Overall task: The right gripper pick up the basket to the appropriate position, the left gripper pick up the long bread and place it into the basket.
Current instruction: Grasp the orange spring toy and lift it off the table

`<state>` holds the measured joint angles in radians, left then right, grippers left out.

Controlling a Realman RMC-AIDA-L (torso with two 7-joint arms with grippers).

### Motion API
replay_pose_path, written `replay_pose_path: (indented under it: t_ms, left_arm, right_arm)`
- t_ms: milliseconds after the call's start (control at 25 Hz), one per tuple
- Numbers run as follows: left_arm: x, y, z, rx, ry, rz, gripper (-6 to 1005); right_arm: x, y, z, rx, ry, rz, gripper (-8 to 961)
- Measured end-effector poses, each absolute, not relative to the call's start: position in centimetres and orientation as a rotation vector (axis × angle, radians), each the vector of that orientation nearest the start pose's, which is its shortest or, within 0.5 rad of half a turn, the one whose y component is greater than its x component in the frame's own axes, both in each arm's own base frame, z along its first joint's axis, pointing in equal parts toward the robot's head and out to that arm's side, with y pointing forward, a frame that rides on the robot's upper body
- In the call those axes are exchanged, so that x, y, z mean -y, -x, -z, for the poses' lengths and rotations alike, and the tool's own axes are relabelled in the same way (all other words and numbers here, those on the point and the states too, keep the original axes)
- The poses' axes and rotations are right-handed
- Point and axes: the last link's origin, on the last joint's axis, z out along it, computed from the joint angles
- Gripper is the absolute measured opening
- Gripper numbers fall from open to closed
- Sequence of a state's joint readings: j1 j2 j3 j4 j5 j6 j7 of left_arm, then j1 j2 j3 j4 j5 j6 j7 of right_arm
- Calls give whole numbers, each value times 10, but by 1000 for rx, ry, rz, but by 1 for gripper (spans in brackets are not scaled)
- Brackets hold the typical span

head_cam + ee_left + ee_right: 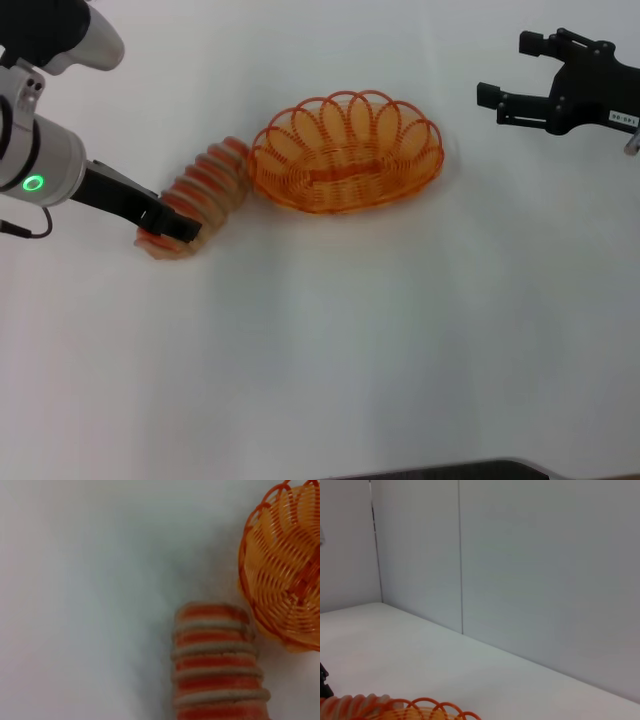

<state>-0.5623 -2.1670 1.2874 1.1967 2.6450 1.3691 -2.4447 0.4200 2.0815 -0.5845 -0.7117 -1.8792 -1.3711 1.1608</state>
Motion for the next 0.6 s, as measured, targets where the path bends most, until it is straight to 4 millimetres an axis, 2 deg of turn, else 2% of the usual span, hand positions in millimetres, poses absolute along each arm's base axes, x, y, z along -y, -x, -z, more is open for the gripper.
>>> replay_pose_path:
  t_ms: [600]
  left_arm:
    - [-357,214,34,949,2560,-442,717]
  right_arm:
    - [-339,-307,-40,-482,2356,-596,942]
